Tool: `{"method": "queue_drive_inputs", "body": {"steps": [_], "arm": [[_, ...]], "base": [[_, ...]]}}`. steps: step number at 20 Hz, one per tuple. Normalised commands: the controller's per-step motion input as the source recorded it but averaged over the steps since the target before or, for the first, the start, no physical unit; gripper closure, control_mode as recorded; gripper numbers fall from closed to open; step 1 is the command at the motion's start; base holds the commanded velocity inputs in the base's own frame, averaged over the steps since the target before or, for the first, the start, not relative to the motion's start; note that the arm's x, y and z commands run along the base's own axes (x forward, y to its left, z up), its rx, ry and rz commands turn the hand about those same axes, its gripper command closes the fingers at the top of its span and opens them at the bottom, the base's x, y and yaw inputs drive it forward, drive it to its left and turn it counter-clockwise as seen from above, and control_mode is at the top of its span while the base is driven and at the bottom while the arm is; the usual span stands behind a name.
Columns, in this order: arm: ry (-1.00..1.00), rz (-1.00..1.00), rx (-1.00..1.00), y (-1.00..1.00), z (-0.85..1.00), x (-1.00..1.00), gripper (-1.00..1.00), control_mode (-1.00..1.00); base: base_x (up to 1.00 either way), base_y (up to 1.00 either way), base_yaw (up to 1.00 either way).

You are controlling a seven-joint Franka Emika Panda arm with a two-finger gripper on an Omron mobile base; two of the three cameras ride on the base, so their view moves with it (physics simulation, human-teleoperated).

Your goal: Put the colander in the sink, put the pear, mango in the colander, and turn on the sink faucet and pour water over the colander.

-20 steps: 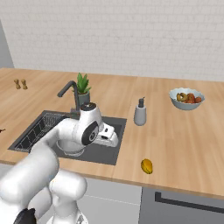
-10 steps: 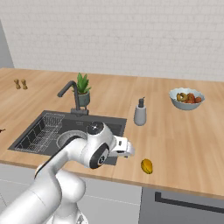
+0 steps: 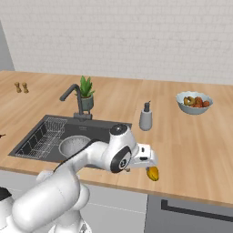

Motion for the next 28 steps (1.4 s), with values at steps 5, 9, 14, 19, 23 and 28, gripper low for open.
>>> {"method": "queue_drive_inputs", "body": {"steps": [5,9,14,19,23,28], "arm": [[0.17,0.0,0.0,-0.49,0.0,0.07,-1.0,-1.0],[0.07,0.0,0.04,-0.4,-0.15,0.17,-1.0,-1.0],[0.06,0.01,0.08,-0.2,-0.34,0.21,-1.0,-1.0],[0.01,0.07,0.14,-0.02,-0.26,0.18,-1.0,-1.0],[0.02,0.04,0.12,0.0,-0.18,0.13,-1.0,-1.0],[0.0,0.03,0.02,0.0,-0.26,0.12,-1.0,-1.0]], "base": [[0.0,0.0,0.0],[0.0,0.0,0.0],[0.0,0.0,0.0],[0.0,0.0,0.0],[0.0,0.0,0.0],[0.0,0.0,0.0]]}}
